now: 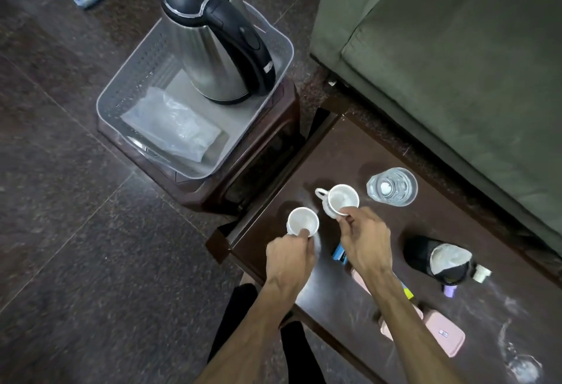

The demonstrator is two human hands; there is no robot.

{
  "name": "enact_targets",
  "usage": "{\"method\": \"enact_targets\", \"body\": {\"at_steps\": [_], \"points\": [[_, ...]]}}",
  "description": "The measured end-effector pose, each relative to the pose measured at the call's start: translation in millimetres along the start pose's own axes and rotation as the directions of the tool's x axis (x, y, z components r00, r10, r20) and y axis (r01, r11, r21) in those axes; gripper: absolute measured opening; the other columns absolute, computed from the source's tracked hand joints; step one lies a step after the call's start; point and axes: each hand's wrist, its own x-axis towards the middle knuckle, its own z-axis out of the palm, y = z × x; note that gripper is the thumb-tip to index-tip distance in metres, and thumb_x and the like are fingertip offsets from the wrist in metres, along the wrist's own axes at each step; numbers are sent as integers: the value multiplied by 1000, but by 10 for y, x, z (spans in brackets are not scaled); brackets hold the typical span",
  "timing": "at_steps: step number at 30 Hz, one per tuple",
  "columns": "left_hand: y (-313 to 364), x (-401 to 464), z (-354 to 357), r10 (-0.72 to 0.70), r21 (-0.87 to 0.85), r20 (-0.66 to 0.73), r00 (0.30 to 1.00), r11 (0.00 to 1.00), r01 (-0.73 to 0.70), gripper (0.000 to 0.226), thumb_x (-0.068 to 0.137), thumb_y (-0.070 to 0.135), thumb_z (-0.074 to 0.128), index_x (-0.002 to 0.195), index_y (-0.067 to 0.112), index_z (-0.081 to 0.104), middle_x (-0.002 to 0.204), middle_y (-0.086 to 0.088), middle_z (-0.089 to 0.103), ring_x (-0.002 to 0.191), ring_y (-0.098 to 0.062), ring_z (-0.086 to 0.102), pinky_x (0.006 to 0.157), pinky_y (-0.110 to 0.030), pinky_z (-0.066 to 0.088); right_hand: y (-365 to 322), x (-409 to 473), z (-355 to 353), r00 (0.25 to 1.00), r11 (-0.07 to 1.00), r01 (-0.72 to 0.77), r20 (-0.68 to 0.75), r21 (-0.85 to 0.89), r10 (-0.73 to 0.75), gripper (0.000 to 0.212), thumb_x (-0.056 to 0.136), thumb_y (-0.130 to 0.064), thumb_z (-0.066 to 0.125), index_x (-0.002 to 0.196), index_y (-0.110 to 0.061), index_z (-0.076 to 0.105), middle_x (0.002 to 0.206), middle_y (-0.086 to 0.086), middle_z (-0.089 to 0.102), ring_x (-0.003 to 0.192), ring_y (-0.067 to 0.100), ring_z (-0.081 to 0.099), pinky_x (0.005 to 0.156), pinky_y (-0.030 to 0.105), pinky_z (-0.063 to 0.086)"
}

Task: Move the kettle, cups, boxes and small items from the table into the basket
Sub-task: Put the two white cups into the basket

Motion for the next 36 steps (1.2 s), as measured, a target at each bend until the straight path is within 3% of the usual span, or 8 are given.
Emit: {"method": "enact_targets", "body": {"at_steps": [5, 7, 10, 15, 17, 20, 25, 36], "points": [[-130, -180, -555, 36, -178, -345, 938, 979, -103, 20, 92, 40, 58, 97, 26, 73, 66, 3, 72, 61, -19, 68, 49, -31, 49, -396, -84, -259, 982, 985, 123, -158, 121, -103, 18, 88, -11, 81, 103, -20, 78, 90, -5, 69, 71, 2, 58, 67, 17, 45], [-225, -200, -835, 2, -237, -548, 836, 959, -158, 17, 88, 37, 65, 96, 26, 75, 60, 5, 69, 57, -14, 62, 50, -28, 46, -631, -89, -352, 968, 971, 172, -211, 165, -135, 19, 87, -10, 82, 103, -19, 79, 89, -5, 69, 72, 2, 57, 68, 10, 41], [-444, -154, -1287, -97, -325, -708, 700, 924, -200, 15, 86, 32, 72, 97, 23, 77, 61, 5, 70, 55, -13, 60, 53, -24, 48, -1058, -35, -450, 935, 935, 283, -278, 212, -220, 18, 87, -10, 83, 103, -17, 79, 89, -3, 68, 72, 11, 62, 68, 20, 47], [-994, 81, -1967, -212, -432, -692, 690, 887, -161, 16, 91, 31, 71, 100, 19, 78, 67, 3, 72, 53, -17, 66, 55, -37, 58, -1909, 209, -426, 885, 849, 447, -278, 284, -373, 13, 91, -14, 78, 103, -17, 78, 90, -1, 68, 71, 14, 62, 70, 20, 50], [-1233, 217, -2182, -208, -411, -696, 687, 900, -145, 16, 92, 26, 72, 104, 17, 77, 75, -1, 78, 60, -21, 71, 59, -39, 59, -2257, 356, -345, 882, 848, 463, -226, 258, -413, 12, 92, -19, 76, 103, -18, 78, 90, -1, 69, 72, 16, 65, 72, 29, 54], [-1590, 469, -2387, -213, -366, -694, 688, 927, -81, 17, 94, 21, 71, 108, 13, 77, 83, -7, 80, 65, -27, 73, 62, -42, 59, -2773, 624, -159, 879, 863, 476, -106, 168, -464, 16, 93, -24, 71, 107, -19, 78, 92, 4, 71, 81, 28, 70, 76, 41, 56], [-2022, 868, -2513, -300, -372, -615, 729, 926, 67, 19, 96, 24, 62, 106, 14, 76, 85, -12, 78, 78, -37, 72, 70, -48, 55, -3492, 1073, 220, 873, 870, 488, 49, -64, -486, 20, 98, -24, 60, 106, -14, 75, 98, 15, 74, 92, 43, 68, 75, 43, 51], [-2277, 1274, -2301, -390, -260, -424, 817, 917, 303, 27, 95, 21, 59, 115, 18, 76, 101, -19, 77, 97, -44, 69, 80, -45, 53, -3767, 1491, 790, 856, 828, 493, 321, -269, -405, 23, 91, -7, 63, 112, -2, 71, 114, 23, 71, 107, 45, 68, 82, 43, 54]]}}
